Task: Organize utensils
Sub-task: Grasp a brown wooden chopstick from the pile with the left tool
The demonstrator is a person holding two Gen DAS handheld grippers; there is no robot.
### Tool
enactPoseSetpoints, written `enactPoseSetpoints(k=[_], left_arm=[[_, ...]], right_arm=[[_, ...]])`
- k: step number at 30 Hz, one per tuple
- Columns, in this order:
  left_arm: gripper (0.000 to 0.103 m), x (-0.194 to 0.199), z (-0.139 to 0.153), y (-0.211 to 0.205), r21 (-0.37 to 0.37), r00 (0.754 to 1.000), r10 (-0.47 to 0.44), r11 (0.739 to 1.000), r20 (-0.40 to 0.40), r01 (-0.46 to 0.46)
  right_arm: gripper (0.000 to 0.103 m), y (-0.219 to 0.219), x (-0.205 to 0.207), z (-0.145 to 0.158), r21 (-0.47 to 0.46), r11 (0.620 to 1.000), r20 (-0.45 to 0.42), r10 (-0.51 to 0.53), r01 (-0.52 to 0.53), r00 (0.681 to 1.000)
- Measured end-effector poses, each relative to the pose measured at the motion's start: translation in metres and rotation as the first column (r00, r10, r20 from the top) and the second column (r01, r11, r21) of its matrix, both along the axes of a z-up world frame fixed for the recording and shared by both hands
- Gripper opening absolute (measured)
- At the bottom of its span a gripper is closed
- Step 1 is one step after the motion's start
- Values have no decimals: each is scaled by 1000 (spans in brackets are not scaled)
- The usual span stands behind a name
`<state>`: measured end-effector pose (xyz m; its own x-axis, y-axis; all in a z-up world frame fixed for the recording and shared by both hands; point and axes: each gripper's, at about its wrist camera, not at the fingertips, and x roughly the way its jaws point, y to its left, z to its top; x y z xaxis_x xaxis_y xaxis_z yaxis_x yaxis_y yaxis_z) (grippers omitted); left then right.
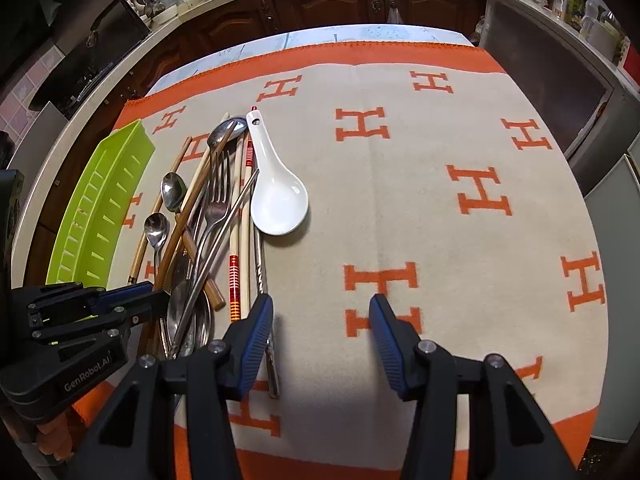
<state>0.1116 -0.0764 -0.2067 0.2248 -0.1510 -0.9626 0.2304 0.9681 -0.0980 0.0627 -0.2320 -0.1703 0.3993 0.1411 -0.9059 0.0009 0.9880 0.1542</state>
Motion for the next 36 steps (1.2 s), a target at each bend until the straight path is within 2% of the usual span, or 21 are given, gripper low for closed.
enactPoseSetpoints(k=[4, 14, 19, 25, 28, 36], left_arm=[[10, 1, 0, 5, -29, 1000, 16, 999, -7, -16], [9, 1, 0, 6, -33, 1000, 23, 999, -7, -23], [5, 1, 2, 12, -46, 999, 52, 998, -3, -52], [4, 0, 2, 23, -58, 996, 88, 994, -13, -89], [4, -1, 2, 25, -66, 995, 95, 993, -15, -95], [4, -7, 19, 35, -104, 993, 119, 988, 19, -117]], right_arm=[[50, 1, 0, 1, -3, 1000, 5, 2, -2, 1000], [50, 3, -2, 1, -4, 1000, 7, 0, 0, 1000], [50, 0, -2, 1, -2, 1000, 8, -9, 9, 1000], [50, 0, -2, 2, 1, 1000, 9, -10, 10, 1000], [46, 0, -2, 4, 3, 1000, 10, -10, 10, 1000], [46, 2, -1, 9, 46, 999, -1, -5, 5, 1000]])
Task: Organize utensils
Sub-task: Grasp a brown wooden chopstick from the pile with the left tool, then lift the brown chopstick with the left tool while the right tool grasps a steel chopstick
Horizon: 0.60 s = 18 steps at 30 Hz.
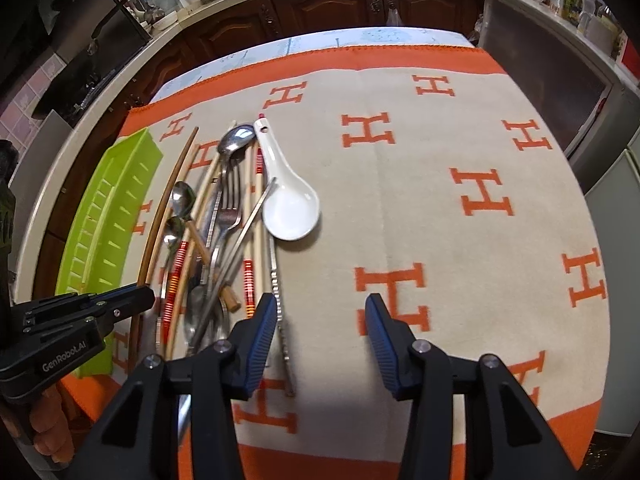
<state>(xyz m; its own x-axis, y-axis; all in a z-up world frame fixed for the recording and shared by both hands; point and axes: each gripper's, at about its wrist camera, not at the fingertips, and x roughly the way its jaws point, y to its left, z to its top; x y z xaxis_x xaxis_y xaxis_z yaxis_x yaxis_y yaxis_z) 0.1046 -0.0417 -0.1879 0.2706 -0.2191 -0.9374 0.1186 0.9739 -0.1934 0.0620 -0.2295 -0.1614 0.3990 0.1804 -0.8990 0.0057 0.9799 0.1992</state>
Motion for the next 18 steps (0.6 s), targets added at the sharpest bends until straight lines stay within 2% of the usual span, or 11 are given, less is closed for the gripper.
enactPoseSetpoints(k=[4, 9, 18], left_arm=[[4, -5, 13, 6, -16, 1000, 11, 1000, 27, -11], [4, -15, 30, 19, -7, 997, 24, 1000, 76, -23], [4, -27, 49, 51, -15, 990, 64, 998, 123, -63]], right_arm=[[45, 6, 3, 3, 45, 999, -9, 15, -15, 1000], [32, 17, 17, -2, 144, 989, -56, 26, -18, 998], [17, 37, 43, -17, 209, 978, -135, 28, 1, 990]])
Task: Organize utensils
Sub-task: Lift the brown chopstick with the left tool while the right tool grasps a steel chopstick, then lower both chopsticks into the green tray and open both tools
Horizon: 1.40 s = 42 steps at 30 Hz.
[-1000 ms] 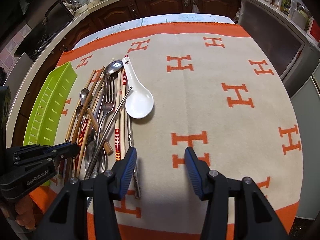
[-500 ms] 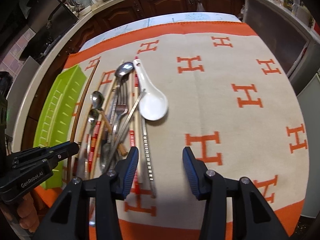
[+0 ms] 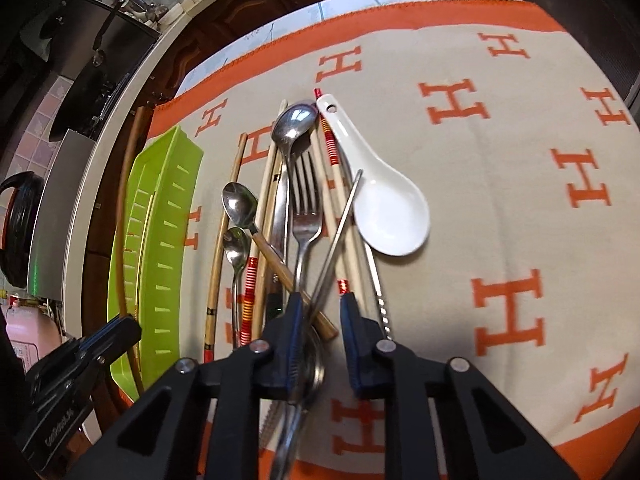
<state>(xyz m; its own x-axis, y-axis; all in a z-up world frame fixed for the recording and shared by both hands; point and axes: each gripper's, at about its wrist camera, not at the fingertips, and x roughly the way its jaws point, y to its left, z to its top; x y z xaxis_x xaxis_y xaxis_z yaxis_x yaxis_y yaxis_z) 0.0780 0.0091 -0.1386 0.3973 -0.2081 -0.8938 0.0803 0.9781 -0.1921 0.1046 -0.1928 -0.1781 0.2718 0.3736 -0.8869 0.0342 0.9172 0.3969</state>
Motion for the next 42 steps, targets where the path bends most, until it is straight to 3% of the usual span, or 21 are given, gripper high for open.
enactPoseSetpoints(k=[14, 22, 32, 42], left_arm=[[4, -6, 5, 41, -47, 998, 59, 997, 20, -58], [4, -13, 8, 53, -60, 997, 70, 996, 35, -68], [4, -20, 17, 70, -45, 995, 76, 996, 58, -74], [4, -29, 18, 94, -6, 993, 94, 996, 74, -94]], right_arm=[[6, 9, 14, -9, 28, 998, -57, -51, 52, 997], [5, 5, 9, -4, 16, 996, -40, -90, 90, 995], [4, 22, -8, 47, 59, 997, 63, -55, 51, 996], [4, 66, -29, 127, 85, 991, 234, 82, -105, 969]])
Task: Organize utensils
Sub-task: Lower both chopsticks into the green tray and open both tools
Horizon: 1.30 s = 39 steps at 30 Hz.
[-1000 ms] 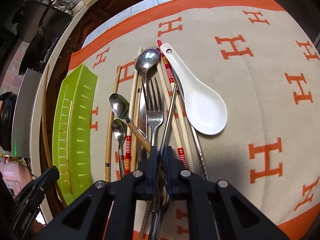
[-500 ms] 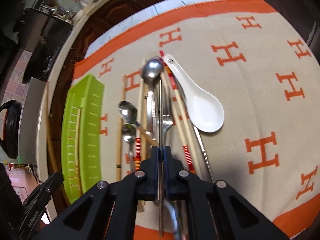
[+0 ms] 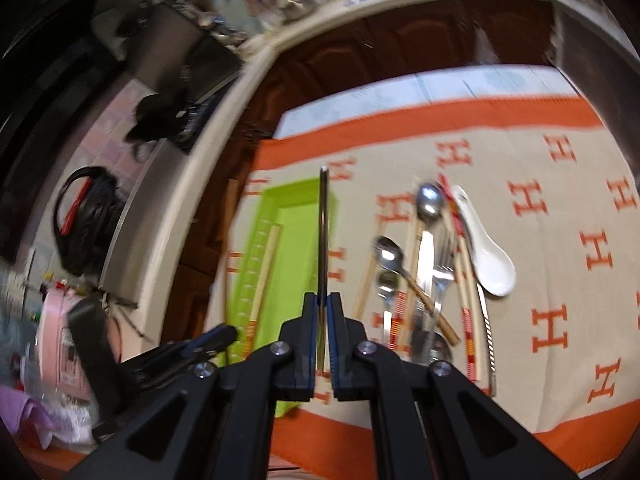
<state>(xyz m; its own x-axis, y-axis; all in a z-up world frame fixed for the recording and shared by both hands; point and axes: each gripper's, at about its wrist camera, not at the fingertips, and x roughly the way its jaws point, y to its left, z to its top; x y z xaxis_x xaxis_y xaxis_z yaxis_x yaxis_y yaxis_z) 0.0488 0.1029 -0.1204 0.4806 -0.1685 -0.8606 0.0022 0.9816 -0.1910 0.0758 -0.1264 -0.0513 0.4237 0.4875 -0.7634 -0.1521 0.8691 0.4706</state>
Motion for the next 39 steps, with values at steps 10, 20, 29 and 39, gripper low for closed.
enactPoseSetpoints(k=[10, 20, 29, 39], left_arm=[[4, -2, 3, 19, 31, 999, 28, 999, 27, -29], [4, 5, -8, 30, 6, 998, 64, 998, -5, -64], [5, 6, -5, 40, -22, 996, 90, 996, 0, -90], [5, 7, -2, 45, -46, 995, 101, 994, -3, -101]], right_arm=[[4, 36, -17, 53, -7, 994, 120, 110, -110, 987], [5, 86, 24, 3, -78, 982, -26, 173, -175, 985], [6, 117, 56, -30, -119, 979, -77, 159, -168, 984], [6, 108, 56, -35, -131, 981, -99, 130, -142, 987]])
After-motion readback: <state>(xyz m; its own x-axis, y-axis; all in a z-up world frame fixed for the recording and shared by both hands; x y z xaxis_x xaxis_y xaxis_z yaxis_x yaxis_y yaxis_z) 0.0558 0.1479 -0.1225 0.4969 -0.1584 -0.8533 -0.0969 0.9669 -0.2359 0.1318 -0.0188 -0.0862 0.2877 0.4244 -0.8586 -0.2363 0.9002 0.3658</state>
